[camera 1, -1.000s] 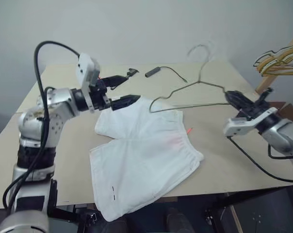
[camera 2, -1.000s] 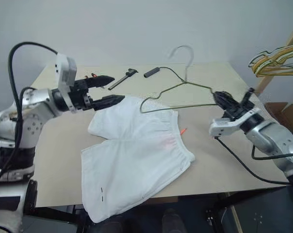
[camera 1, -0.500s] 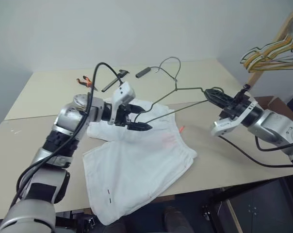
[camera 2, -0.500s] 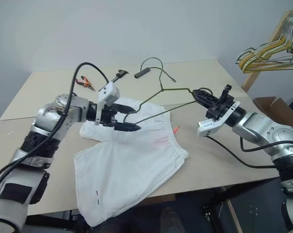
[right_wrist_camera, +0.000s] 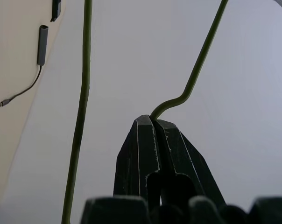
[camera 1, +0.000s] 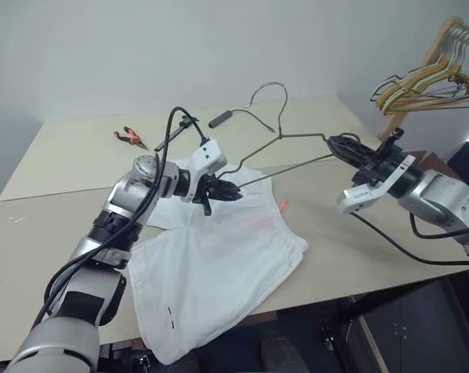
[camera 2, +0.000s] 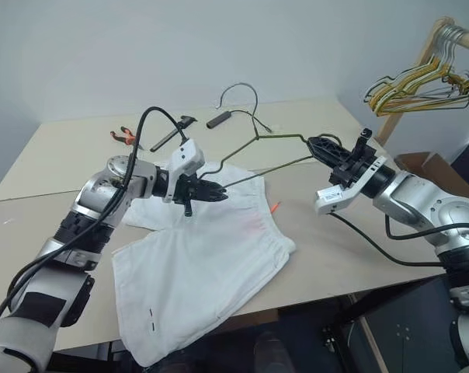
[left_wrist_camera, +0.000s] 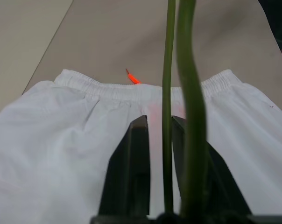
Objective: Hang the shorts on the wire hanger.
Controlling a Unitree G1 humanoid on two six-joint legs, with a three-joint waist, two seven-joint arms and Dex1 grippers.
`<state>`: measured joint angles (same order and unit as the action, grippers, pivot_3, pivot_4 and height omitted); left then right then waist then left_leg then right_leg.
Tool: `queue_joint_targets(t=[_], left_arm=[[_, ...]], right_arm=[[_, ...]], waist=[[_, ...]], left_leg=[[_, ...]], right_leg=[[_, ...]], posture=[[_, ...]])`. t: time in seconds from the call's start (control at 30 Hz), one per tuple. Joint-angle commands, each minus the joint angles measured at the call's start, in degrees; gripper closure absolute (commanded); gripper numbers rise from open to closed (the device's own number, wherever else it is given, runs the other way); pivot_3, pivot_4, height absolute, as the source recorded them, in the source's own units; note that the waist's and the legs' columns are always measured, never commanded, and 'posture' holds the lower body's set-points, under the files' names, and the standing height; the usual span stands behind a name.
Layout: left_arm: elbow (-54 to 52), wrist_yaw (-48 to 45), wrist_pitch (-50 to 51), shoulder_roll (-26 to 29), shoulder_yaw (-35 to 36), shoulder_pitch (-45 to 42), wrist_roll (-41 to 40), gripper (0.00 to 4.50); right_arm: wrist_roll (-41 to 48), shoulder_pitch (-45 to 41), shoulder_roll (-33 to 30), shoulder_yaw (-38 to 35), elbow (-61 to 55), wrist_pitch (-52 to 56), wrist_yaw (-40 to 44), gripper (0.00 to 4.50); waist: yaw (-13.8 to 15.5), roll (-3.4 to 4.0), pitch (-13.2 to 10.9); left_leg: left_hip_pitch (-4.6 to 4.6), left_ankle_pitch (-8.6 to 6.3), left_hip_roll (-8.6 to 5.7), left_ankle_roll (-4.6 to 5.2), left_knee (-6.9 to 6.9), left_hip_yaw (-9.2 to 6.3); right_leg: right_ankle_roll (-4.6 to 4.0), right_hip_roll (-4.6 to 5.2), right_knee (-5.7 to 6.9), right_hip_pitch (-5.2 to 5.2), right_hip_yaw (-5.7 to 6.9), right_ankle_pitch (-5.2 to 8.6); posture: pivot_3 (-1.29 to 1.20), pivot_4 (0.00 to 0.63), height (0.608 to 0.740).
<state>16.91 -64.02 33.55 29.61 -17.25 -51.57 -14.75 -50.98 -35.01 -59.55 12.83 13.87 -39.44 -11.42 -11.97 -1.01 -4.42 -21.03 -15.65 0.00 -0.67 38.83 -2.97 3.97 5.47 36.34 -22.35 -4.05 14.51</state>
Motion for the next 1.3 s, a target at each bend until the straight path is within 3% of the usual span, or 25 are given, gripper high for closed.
queue_joint_targets(t=[0.03,0.1,0.27,0.37,0.43,0.57,0.63,0.73,0.9,1.17,1.3], left_arm=[[0.0,-0.4,-1.1,0.6,2.2,-2.2,0.5,4.47],[-0.8,-2.0,-2.0,2.1,1.9,-1.7,1.1,4.47],[-0.7,-4.9,-6.6,6.9,0.7,-0.5,5.0,4.50],[-0.2,-2.9,-10.9,8.8,0.2,0.5,9.1,4.50],[-0.9,-2.2,-17.3,10.5,-0.5,2.4,12.3,4.50],[-4.0,-7.0,-22.6,13.0,-0.8,5.1,12.6,4.50],[-5.3,-8.4,-23.2,13.2,-0.6,5.7,12.2,4.50],[-6.7,-8.4,-22.0,12.3,0.1,5.7,11.8,4.50],[-9.2,-8.5,-20.5,12.1,0.6,6.1,11.6,4.50],[-9.9,-8.2,-19.4,11.9,1.4,6.6,11.1,4.50],[-10.3,-8.5,-18.3,11.5,1.9,6.5,10.4,4.50]], right_arm=[[1.7,-0.4,0.2,-2.3,-2.3,-0.3,0.7,4.50],[3.2,0.1,0.0,-2.4,-2.4,-0.9,2.7,4.50],[17.6,4.3,-4.4,-2.3,-3.4,-9.2,13.6,3.05],[35.4,6.8,-7.2,-1.9,-6.4,-7.6,26.3,2.01],[48.7,8.4,-8.1,-2.0,-10.3,-1.3,35.8,1.27],[74.9,7.2,-10.2,-2.8,-21.2,29.9,54.9,0.05],[81.2,3.2,-10.1,-1.9,-23.1,42.4,61.9,0.02],[79.9,-5.5,-7.2,3.0,-21.8,56.2,70.8,0.02],[72.7,-13.8,-3.2,9.6,-19.5,70.1,78.8,0.02],[63.8,-15.7,2.3,13.2,-17.3,73.5,82.3,0.02],[59.5,-16.3,5.2,14.0,-13.9,72.9,82.7,1.19]], waist=[[-0.1,0.01,0.0],[-0.2,0.02,0.0],[-0.3,0.02,0.0],[-0.1,0.02,0.0],[-0.1,0.01,0.0],[0.0,-0.01,0.0],[0.6,0.00,0.1],[1.2,0.03,0.1],[2.9,0.06,0.1],[5.0,0.06,0.1],[5.0,0.06,0.1]], left_leg=[[0.00,0.00,-0.01,0.00,0.01,0.00],[0.00,0.00,-0.03,0.00,0.02,0.02],[-0.01,-0.01,-0.02,0.02,0.00,-0.01],[0.03,-0.01,-0.05,0.03,0.03,0.01],[0.06,-0.02,-0.05,0.03,0.04,0.00],[0.20,-0.05,0.00,0.10,0.03,-0.01],[0.17,-0.06,-0.01,0.10,0.07,-0.08],[0.15,-0.07,-0.03,0.13,0.12,-0.15],[-0.05,-0.09,-0.02,0.16,0.13,-0.10],[-0.42,-0.08,-0.07,0.13,0.26,-0.03],[-0.43,-0.06,-0.08,0.11,0.32,0.02]], right_leg=[[0.01,0.01,0.01,0.01,-0.01,0.00],[0.02,0.02,0.01,0.01,-0.04,-0.01],[0.02,0.02,-0.02,0.00,-0.02,-0.01],[0.07,0.07,-0.05,0.09,-0.02,-0.04],[0.10,0.09,-0.06,0.17,-0.03,-0.05],[0.10,0.06,-0.03,0.28,-0.13,-0.07],[0.10,0.06,0.00,0.28,-0.05,-0.07],[0.13,0.09,0.00,0.25,-0.06,-0.09],[0.14,0.07,-0.02,0.00,0.04,-0.08],[0.14,0.12,0.48,-0.50,0.01,-0.08],[0.14,0.11,0.46,-0.55,-0.02,-0.08]], posture=[[-0.16,0.008,0.740],[-0.16,0.010,0.740],[-0.14,0.015,0.740],[-0.13,0.019,0.740],[-0.13,0.021,0.740],[-0.11,0.025,0.740],[-0.10,0.024,0.740],[-0.10,0.024,0.740],[-0.08,0.023,0.740],[-0.07,0.022,0.740],[-0.07,0.020,0.740]])
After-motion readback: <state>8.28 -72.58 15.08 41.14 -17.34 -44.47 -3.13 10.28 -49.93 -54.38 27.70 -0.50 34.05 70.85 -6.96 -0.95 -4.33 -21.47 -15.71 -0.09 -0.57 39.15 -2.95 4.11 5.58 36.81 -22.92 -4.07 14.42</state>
